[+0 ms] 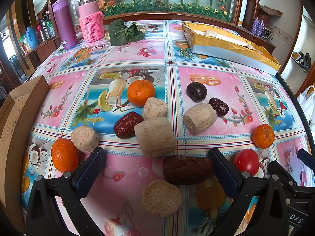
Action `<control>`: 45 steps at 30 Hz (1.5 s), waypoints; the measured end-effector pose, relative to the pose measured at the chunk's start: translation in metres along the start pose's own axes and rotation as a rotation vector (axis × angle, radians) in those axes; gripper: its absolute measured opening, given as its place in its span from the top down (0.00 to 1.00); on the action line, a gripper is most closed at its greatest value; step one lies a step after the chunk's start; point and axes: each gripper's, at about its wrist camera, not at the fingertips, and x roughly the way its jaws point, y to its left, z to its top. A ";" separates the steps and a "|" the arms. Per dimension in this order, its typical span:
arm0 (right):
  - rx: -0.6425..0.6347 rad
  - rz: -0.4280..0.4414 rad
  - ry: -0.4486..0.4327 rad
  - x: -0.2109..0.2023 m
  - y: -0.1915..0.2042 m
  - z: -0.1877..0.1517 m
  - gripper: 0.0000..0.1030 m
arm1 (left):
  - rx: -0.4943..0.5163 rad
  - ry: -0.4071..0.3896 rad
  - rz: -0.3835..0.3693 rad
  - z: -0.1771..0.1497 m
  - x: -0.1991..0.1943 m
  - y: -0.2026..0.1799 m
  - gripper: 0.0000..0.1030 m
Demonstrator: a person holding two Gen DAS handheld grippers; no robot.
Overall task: Organize fruits
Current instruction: 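Move both tools over the fruits on the tablecloth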
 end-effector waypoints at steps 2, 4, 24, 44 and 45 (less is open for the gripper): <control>-0.001 -0.001 0.000 0.000 0.000 0.000 0.01 | 0.000 0.000 -0.001 0.000 0.000 0.000 0.00; -0.001 -0.001 0.000 0.000 0.000 0.000 0.01 | 0.000 0.000 -0.001 0.000 0.000 0.000 0.00; 0.000 0.000 0.000 0.000 -0.001 0.000 0.01 | 0.020 0.034 -0.011 0.002 0.001 0.000 0.00; 0.098 -0.064 0.072 -0.003 0.006 -0.001 0.01 | 0.096 -0.141 -0.226 -0.026 -0.092 0.055 0.12; 0.109 -0.065 0.081 -0.005 0.007 -0.002 0.03 | 0.084 -0.173 -0.208 -0.024 -0.101 0.066 0.12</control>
